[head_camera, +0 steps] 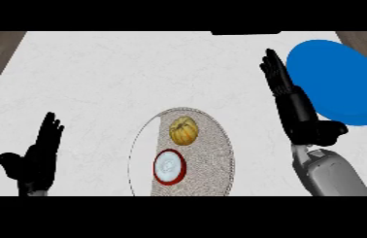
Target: Pick the can from the placemat and place it in the plate
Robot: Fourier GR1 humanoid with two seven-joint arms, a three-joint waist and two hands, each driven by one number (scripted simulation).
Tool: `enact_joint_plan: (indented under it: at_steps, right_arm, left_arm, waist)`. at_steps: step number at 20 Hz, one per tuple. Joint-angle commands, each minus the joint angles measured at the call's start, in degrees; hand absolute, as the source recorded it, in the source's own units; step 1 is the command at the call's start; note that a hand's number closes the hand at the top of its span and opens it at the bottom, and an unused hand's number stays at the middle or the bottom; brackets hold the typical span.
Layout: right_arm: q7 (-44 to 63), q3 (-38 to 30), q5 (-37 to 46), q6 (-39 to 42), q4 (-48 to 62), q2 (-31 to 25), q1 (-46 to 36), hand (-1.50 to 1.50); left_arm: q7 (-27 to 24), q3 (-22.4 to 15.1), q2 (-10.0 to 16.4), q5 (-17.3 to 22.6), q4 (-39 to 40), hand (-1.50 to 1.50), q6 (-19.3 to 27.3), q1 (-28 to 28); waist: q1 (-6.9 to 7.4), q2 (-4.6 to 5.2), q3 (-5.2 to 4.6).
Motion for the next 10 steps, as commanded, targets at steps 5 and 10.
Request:
enact_joint_plan:
  at_steps: [5, 10]
  right_arm:
    - [5.7, 16.3, -9.7, 19.1, -2.6, 8.5, -6.6, 1.5]
    - [-4.1, 20.3, 25.4, 15.3, -3.6, -9.8, -19.4, 1.5]
  left_arm:
    - [6.5, -6.8, 0.1, -5.5, -1.1, 0.0, 0.6, -6.4]
    - [9.3, -8.6, -0.3, -4.7, -0.1, 0.0, -1.1, -4.8]
  waist:
    - [3.09, -1.0, -0.36]
    - [1.68, -3.03, -0.79]
